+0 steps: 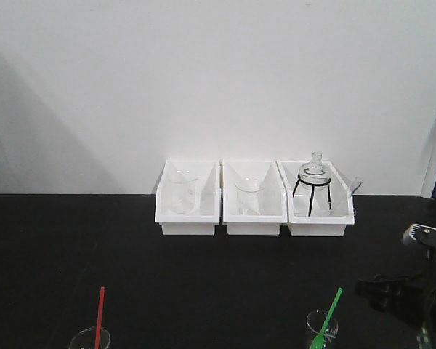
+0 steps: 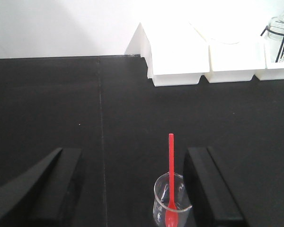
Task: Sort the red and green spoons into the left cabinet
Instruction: 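Grasp the green spoon with the right gripper and lift it from the beaker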
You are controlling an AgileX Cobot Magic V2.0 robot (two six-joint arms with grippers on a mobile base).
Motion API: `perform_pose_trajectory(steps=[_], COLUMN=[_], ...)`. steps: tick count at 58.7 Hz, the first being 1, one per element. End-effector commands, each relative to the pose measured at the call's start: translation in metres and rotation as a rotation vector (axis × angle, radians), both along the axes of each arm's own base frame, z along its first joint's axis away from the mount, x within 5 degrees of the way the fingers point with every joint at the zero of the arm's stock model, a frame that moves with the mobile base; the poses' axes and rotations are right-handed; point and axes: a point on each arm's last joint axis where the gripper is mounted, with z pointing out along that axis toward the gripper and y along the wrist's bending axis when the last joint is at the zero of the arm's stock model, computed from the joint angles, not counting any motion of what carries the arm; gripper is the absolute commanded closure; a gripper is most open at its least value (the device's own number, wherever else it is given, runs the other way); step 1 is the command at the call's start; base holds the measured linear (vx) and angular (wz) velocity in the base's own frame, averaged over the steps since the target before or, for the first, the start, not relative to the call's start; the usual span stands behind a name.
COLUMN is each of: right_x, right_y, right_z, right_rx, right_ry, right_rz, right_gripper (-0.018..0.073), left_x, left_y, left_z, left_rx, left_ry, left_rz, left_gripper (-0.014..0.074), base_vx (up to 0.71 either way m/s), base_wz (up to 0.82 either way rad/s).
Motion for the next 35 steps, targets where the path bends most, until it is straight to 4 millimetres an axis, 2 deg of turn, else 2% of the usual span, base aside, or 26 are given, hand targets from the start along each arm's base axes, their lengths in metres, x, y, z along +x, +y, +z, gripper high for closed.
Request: perform_pose_trajectory(steps=[1, 18, 26, 35], right_x=[0.022, 0.056, 0.058, 0.059], right_y=[-0.001, 0.006, 0.015, 0.034], right_z=[0.020, 0.001, -0.004, 0.000], right_rx=[-0.008, 0.010, 0.014, 0.005], right_ry=[-0.091, 0.050, 0.073, 0.013], right_rz=[-0.007, 0.043, 0.089, 0.143], right_gripper=[0.0101, 0.0101, 0.0101, 0.0101], left_x=[0.002, 0.002, 0.002, 0.002], left_y=[0.000, 0.000, 0.000, 0.000], left_z=[0.019, 0.019, 0.019, 0.019], left_rx=[-0.024, -0.024, -0.024, -0.023], left_ry=[-0.112, -0.112, -0.112, -0.113], left_rz=[0.006, 0.006, 0.006, 0.006], left_gripper=[0.0042, 0.0042, 0.0042, 0.0042], base_vx=[0.00, 0.00, 0.00, 0.00], base_wz=[0.00, 0.00, 0.00, 0.00])
